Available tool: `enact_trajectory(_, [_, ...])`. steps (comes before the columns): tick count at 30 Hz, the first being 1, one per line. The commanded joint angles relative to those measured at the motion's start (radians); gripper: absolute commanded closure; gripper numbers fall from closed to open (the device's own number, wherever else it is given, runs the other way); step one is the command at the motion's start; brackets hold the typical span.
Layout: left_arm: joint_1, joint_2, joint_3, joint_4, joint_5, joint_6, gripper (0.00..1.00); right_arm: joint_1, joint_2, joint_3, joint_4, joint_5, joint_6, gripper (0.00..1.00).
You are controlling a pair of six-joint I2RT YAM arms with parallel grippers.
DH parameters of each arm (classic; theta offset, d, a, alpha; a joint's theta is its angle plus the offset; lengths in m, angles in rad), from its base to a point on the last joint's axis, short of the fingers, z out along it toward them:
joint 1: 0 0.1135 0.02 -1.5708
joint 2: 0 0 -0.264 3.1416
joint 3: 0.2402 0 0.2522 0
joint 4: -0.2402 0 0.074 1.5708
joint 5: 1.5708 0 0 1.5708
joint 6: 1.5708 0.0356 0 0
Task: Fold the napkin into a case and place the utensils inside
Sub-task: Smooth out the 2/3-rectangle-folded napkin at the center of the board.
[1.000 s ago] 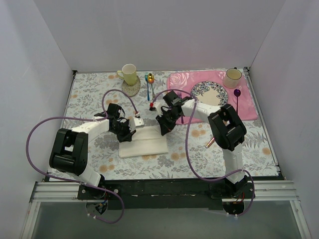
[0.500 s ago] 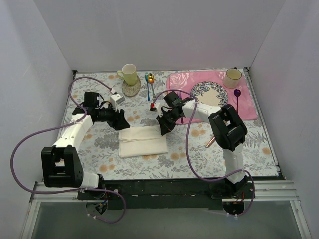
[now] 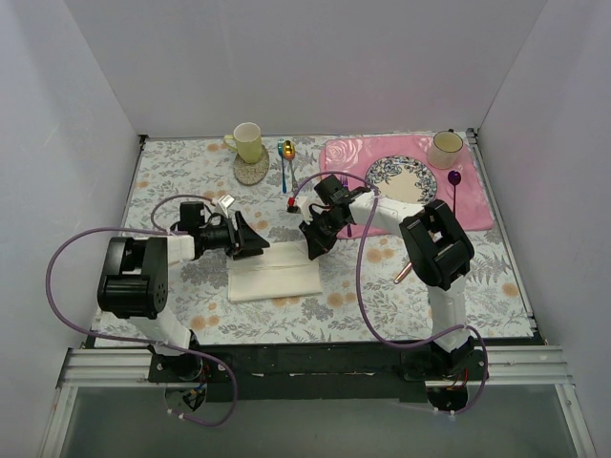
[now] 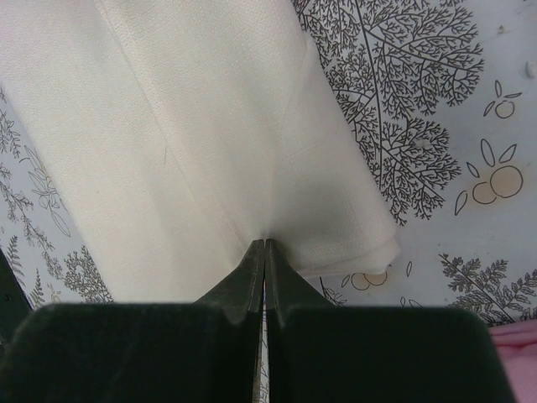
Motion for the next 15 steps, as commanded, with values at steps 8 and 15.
enact_trajectory(8, [0.007, 0.149, -0.021, 0.056, -0.015, -0.104, 0.72, 0.000, 0.054, -0.054, -0.009, 0.077, -0.030, 0.99])
enact_trajectory(15, [-0.101, 0.070, 0.014, 0.388, -0.061, -0.426, 0.89, 0.000, 0.044, -0.077, 0.017, 0.070, -0.021, 0.99])
